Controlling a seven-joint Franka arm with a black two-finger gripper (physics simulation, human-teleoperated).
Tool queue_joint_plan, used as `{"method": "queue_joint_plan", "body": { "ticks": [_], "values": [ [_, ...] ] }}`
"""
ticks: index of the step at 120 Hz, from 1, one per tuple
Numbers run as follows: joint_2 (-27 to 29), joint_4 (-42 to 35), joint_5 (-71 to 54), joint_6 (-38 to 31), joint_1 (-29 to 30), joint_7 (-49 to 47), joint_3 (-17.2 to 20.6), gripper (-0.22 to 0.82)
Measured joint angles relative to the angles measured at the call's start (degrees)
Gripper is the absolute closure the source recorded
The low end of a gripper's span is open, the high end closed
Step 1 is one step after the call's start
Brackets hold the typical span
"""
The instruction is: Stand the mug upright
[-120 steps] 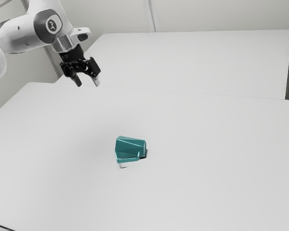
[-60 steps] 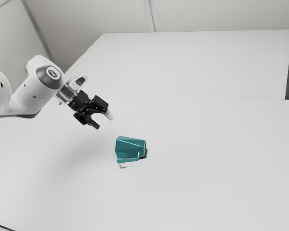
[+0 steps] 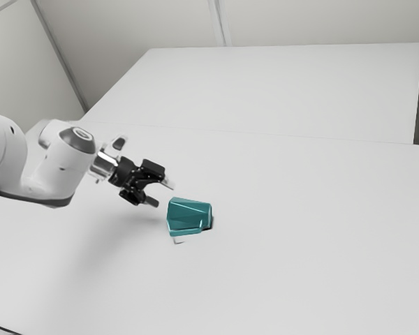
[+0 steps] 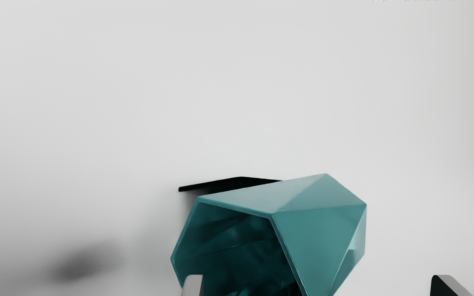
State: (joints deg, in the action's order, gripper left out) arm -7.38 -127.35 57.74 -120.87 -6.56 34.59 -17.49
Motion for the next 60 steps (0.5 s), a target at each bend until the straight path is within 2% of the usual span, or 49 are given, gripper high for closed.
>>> {"method": "queue_joint_plan", "body": {
  "ticks": [23,46,52,60],
  "values": [
    [-2.90,-0.29,3.38,1.03,-0.13,2.53,0.07,0.00],
    [-3.37,-0.29,6.21,2.97,-0.31,4.38,0.09,0.01],
    [-3.37,-0.28,6.78,3.52,-0.32,4.78,0.12,0.07],
    [-3.37,-0.28,7.28,4.09,-0.44,5.26,0.16,0.24]
  ]
}}
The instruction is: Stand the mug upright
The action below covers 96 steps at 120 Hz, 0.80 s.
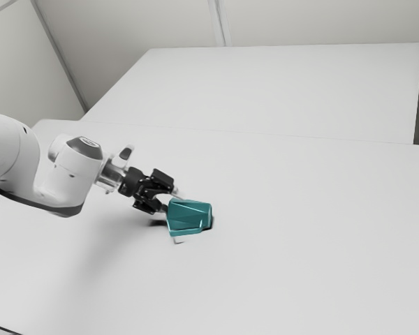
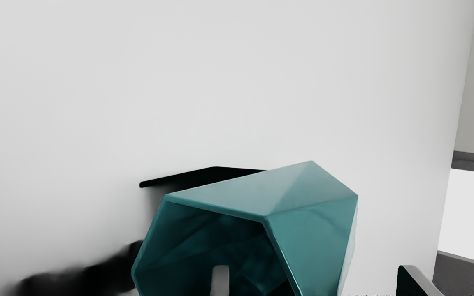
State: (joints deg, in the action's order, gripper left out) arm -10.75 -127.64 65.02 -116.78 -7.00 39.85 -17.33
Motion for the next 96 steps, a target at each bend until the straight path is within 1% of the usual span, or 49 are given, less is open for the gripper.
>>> {"method": "queue_joint_plan", "body": {
  "ticks": [6,13,32,41,64,76,96],
  "values": [
    [0.00,0.00,0.28,0.32,-0.06,0.33,0.05,0.35],
    [0.00,0.00,0.52,0.60,-0.12,0.68,0.09,0.43],
    [0.11,0.12,0.80,1.07,-0.23,1.47,0.52,0.61],
    [0.23,0.25,0.82,1.18,-0.23,1.77,0.90,0.67],
    [1.10,0.69,0.61,1.52,-0.57,2.35,1.41,0.74],
    [2.16,0.76,0.43,1.72,-0.74,2.55,2.00,0.76],
    [5.86,1.78,-1.32,1.81,-1.55,2.68,2.21,0.77]
  ]
}}
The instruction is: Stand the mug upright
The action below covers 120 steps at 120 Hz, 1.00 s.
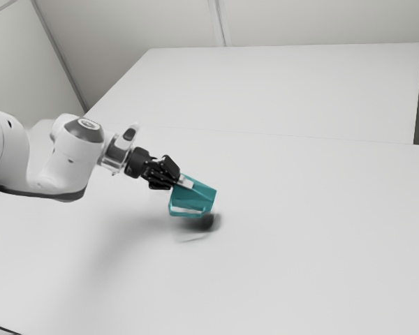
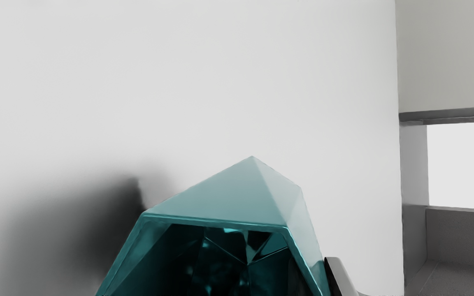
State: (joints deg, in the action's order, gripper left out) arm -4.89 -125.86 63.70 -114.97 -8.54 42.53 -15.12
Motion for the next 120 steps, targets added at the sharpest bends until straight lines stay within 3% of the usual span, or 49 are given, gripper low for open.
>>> {"method": "queue_joint_plan", "body": {
  "ticks": [20,37,61,81,120],
  "values": [
    [1.60,7.71,-17.66,0.02,-0.49,-2.84,1.28,0.77],
    [2.23,12.94,-37.06,0.05,0.03,-7.60,4.59,0.77],
    [2.23,14.42,-55.61,-2.09,-1.57,-15.57,6.94,0.77],
    [1.53,12.79,-62.45,-6.35,-2.22,-21.74,7.46,0.77],
    [-2.95,11.00,-62.67,-10.12,-0.12,-31.39,7.84,0.77]
  ]
}}
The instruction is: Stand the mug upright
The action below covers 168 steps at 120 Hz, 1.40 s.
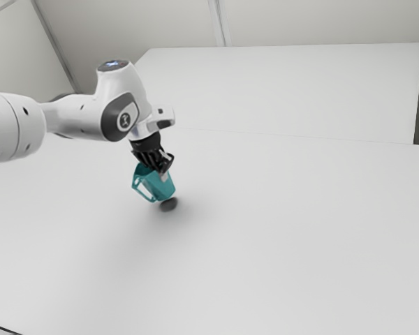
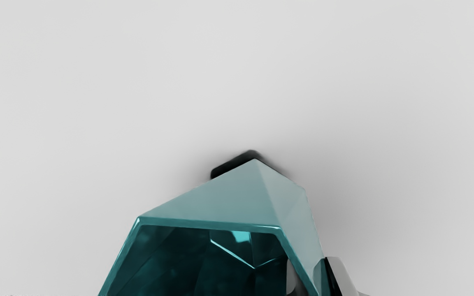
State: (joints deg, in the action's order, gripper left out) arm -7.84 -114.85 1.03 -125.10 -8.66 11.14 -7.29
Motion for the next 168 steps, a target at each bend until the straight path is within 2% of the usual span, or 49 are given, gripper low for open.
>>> {"method": "queue_joint_plan", "body": {
  "ticks": [48,72,83,93,104,130,153,168],
  "values": [
    [-3.22,-0.04,0.04,-0.93,-0.24,-6.76,0.75,0.76],
    [-3.29,0.04,0.57,-0.91,-0.40,-8.20,0.78,0.53],
    [-3.12,0.05,0.65,-0.88,-0.45,-8.71,0.85,0.38],
    [-2.21,0.09,0.69,-0.76,-0.59,-9.05,0.87,0.26],
    [-0.56,0.51,0.71,-0.07,-0.66,-9.36,1.03,0.17],
    [0.60,11.13,0.75,8.46,-0.27,-9.55,1.63,0.06],
    [-0.24,22.38,0.80,16.76,1.69,-7.45,1.58,0.02],
    [-0.30,26.91,0.75,21.78,1.64,-6.04,1.58,0.01]
  ]
}}
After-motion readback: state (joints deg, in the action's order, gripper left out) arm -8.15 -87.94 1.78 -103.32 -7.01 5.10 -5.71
